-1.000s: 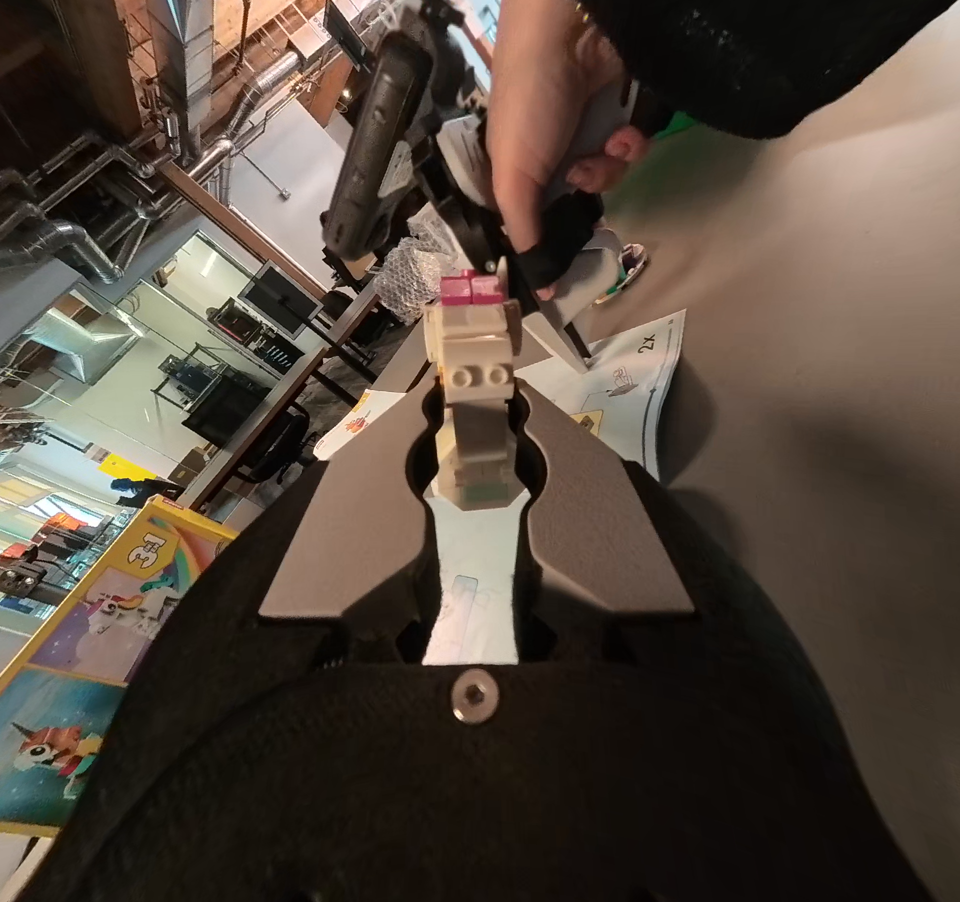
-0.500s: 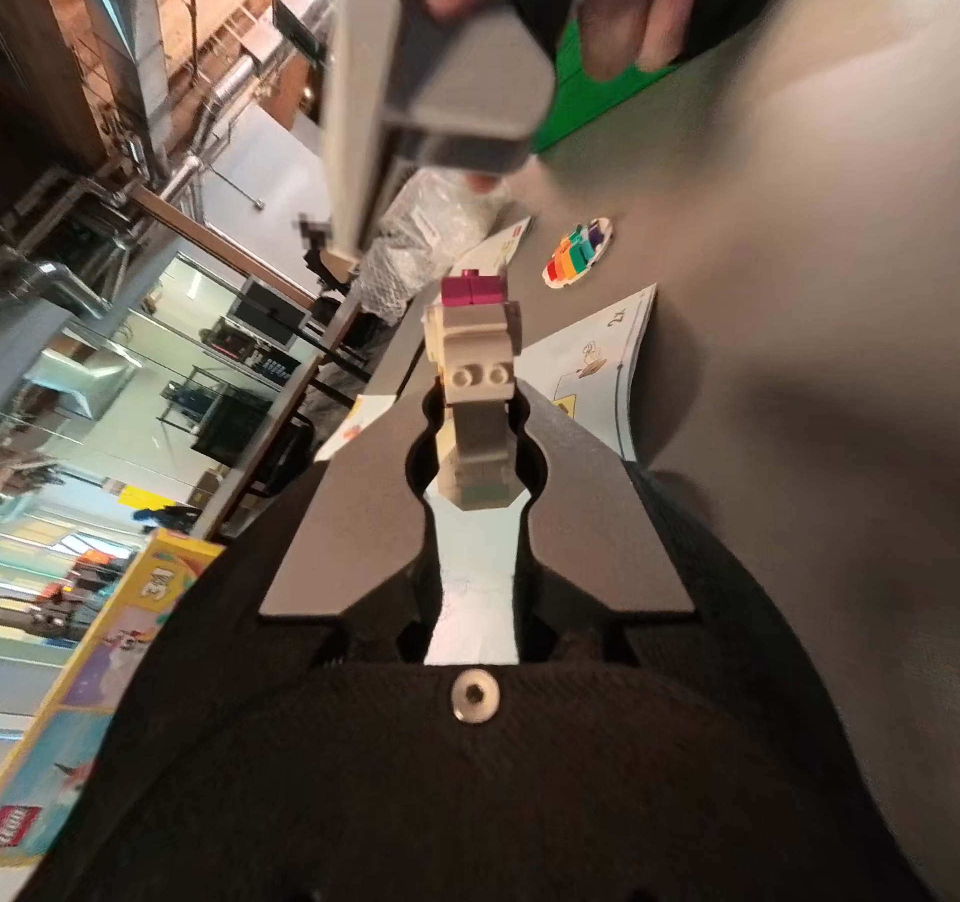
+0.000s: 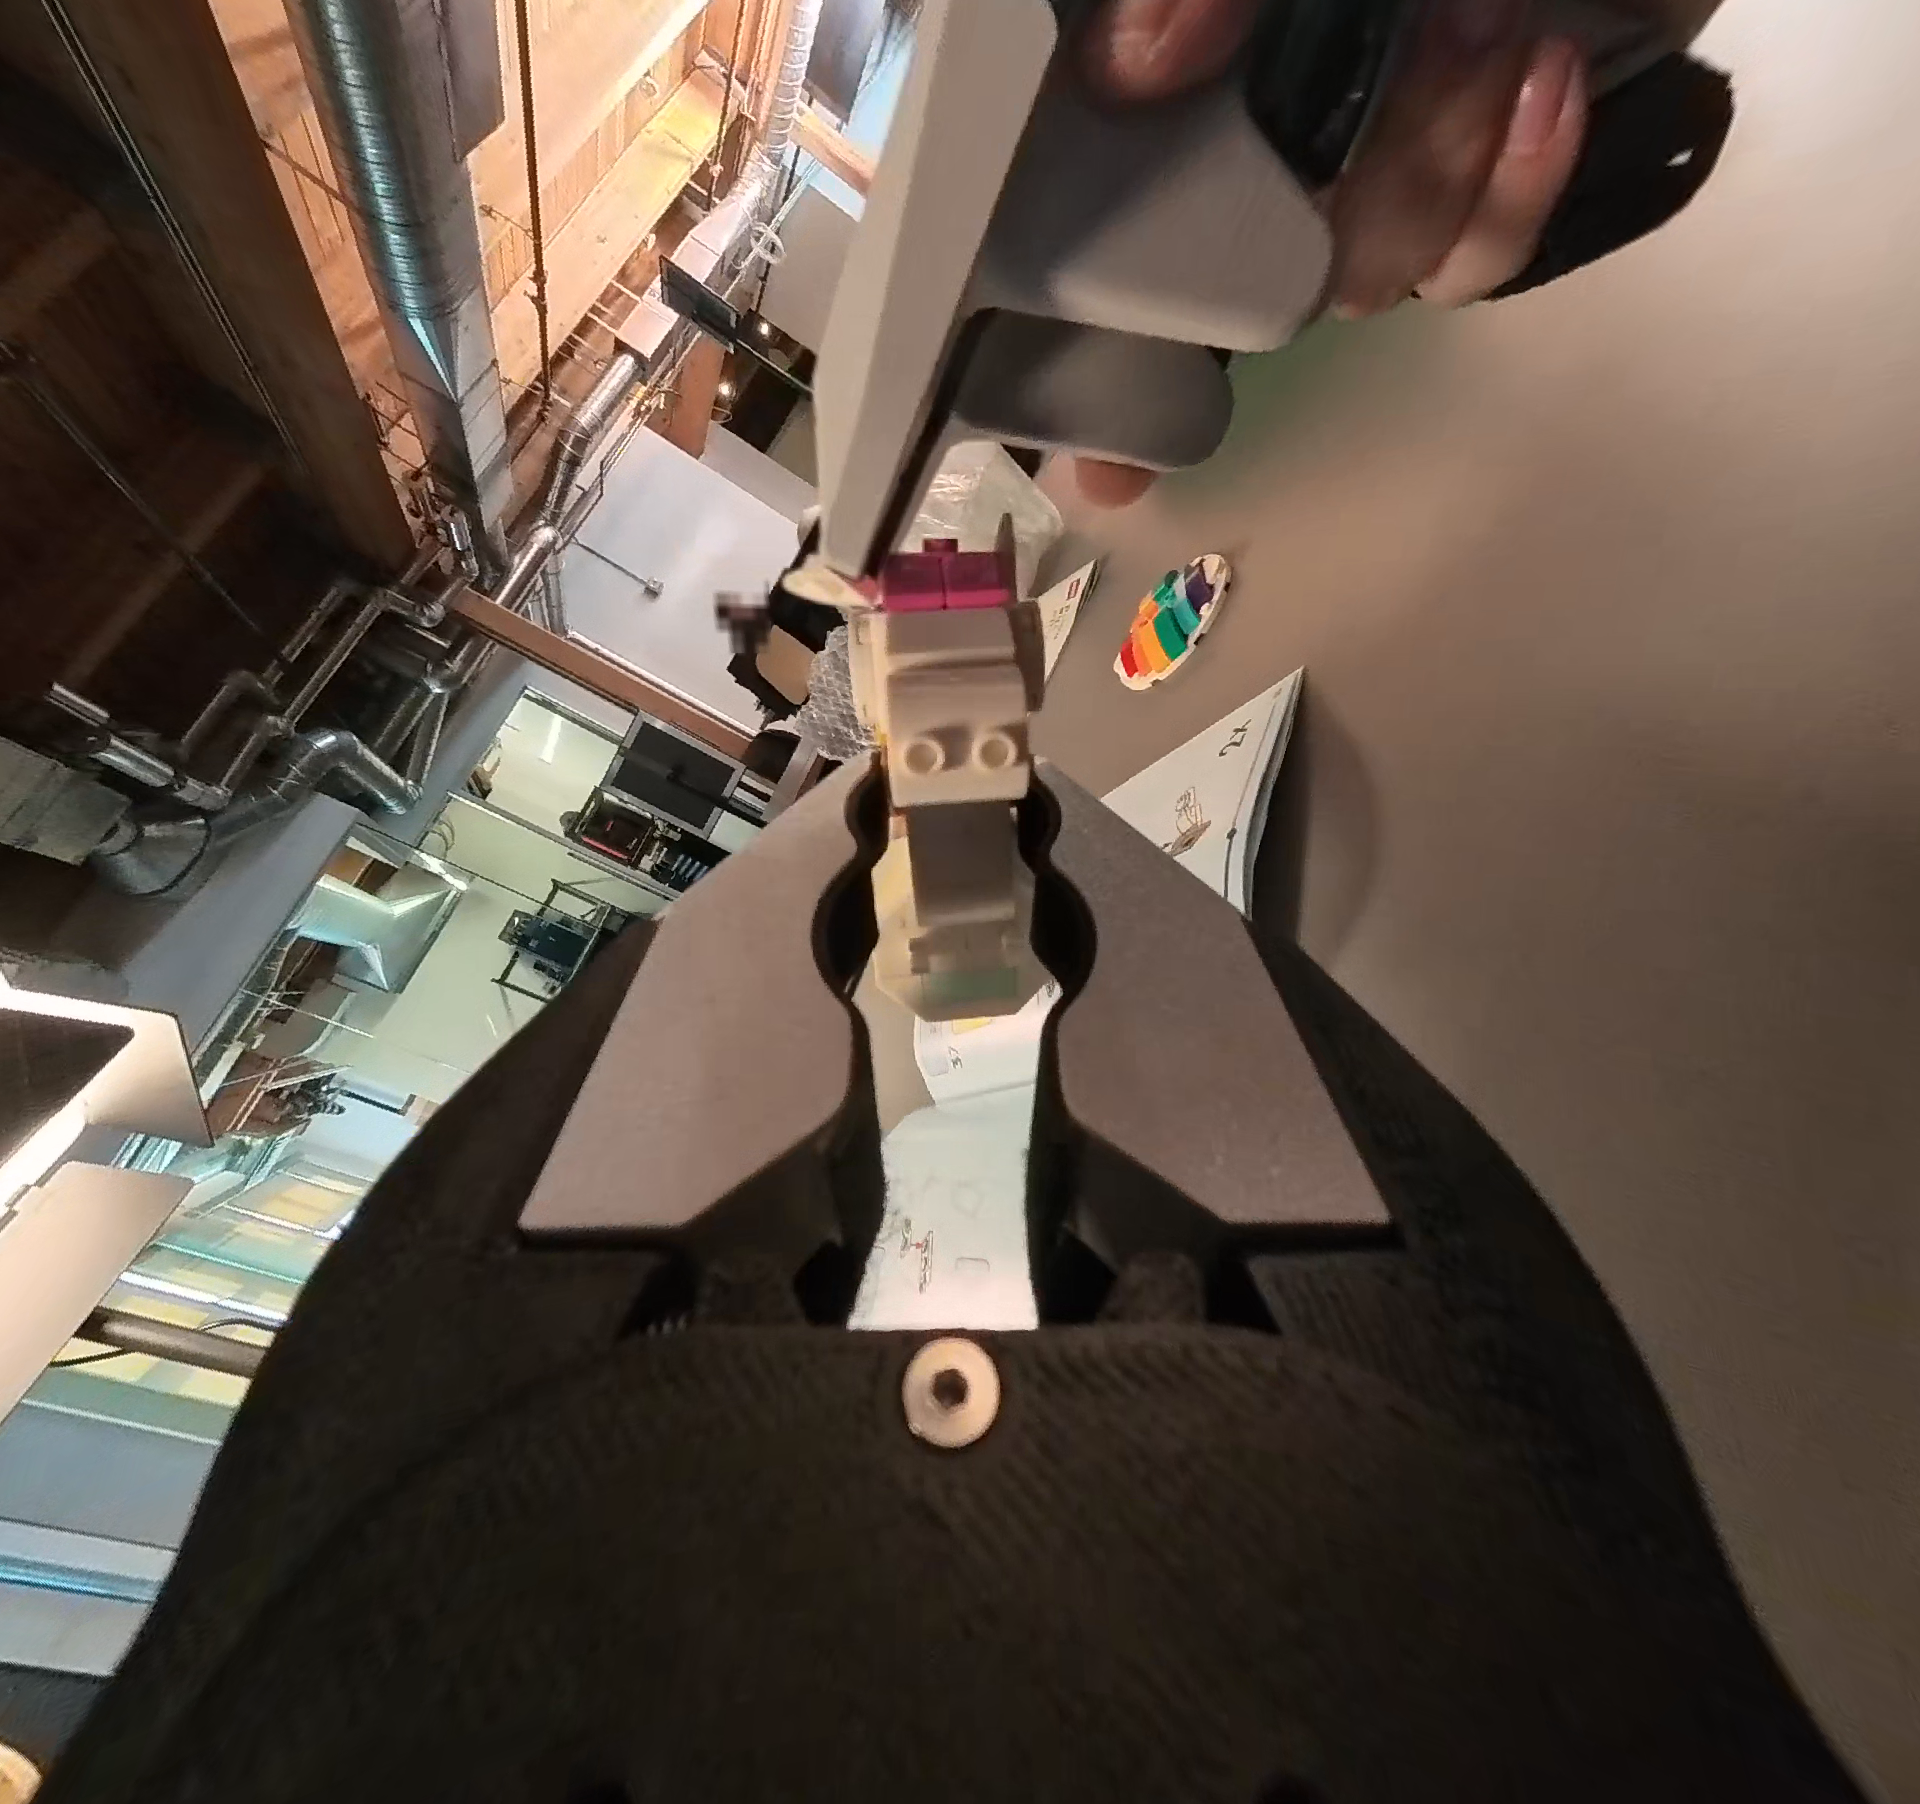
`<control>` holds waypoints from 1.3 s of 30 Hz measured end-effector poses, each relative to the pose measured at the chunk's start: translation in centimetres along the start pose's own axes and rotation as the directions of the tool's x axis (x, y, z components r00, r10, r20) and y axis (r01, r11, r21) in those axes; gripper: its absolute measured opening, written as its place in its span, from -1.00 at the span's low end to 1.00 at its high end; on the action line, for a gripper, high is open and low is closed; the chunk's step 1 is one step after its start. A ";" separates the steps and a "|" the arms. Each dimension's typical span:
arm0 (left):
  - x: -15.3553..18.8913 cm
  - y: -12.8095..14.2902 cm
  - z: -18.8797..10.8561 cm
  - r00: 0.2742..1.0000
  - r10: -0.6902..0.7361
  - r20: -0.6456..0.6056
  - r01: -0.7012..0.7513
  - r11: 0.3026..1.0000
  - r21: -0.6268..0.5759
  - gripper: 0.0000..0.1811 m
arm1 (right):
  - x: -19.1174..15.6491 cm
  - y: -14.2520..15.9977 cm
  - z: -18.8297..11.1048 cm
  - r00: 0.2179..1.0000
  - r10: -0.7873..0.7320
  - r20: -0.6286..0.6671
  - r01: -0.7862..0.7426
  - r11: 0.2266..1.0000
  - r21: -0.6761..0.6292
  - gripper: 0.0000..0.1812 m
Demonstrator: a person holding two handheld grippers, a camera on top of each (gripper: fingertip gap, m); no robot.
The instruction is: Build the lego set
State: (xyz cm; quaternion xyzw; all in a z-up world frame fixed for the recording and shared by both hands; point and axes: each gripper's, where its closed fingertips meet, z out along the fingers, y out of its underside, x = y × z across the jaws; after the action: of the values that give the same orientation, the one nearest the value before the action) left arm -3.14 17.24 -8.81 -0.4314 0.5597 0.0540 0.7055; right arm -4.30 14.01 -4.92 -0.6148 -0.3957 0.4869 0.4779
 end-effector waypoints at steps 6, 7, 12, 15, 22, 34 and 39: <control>0.2 0.0 0.0 1.000 0.017 -0.005 -0.017 1.000 0.000 -0.74 | -0.2 0.4 -0.2 0.998 -0.064 -0.004 0.064 0.998 -0.002 -0.92; 0.2 0.0 0.0 1.000 0.019 -0.004 -0.019 1.000 0.001 -0.74 | -0.2 0.4 -0.2 0.997 -0.071 -0.007 0.071 0.997 -0.005 -0.92; 0.5 -0.1 0.0 0.999 0.034 -0.012 -0.034 0.999 0.001 -0.74 | -0.2 0.6 -0.6 0.995 -0.101 -0.016 0.101 0.995 -0.014 -0.91; 0.6 -0.2 0.0 0.999 0.048 -0.017 -0.048 0.999 0.001 -0.74 | -0.3 0.8 -0.8 0.993 -0.113 -0.018 0.112 0.993 -0.021 -0.91; 0.9 0.4 0.1 0.990 0.142 -0.018 -0.143 0.989 -0.035 -0.74 | 1.0 0.8 -2.4 0.977 -0.177 -0.118 0.173 0.984 -0.044 -0.91; 3.0 1.6 0.4 0.975 0.178 -0.136 -0.190 0.979 -0.076 -0.74 | 1.3 8.3 -4.8 0.989 -0.127 -0.071 0.095 0.936 -0.340 -0.91; 4.4 1.8 0.5 0.961 0.177 -0.212 -0.199 0.976 -0.086 -0.74 | 1.4 9.5 -3.9 0.972 -0.213 -0.100 0.161 0.912 -0.376 -0.91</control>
State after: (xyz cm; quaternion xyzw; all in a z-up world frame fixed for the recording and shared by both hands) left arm -2.18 16.92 -13.51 -0.4163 0.6635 0.1061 0.6125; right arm -0.01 12.37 -14.16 -0.6844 -0.5023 0.3127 0.4261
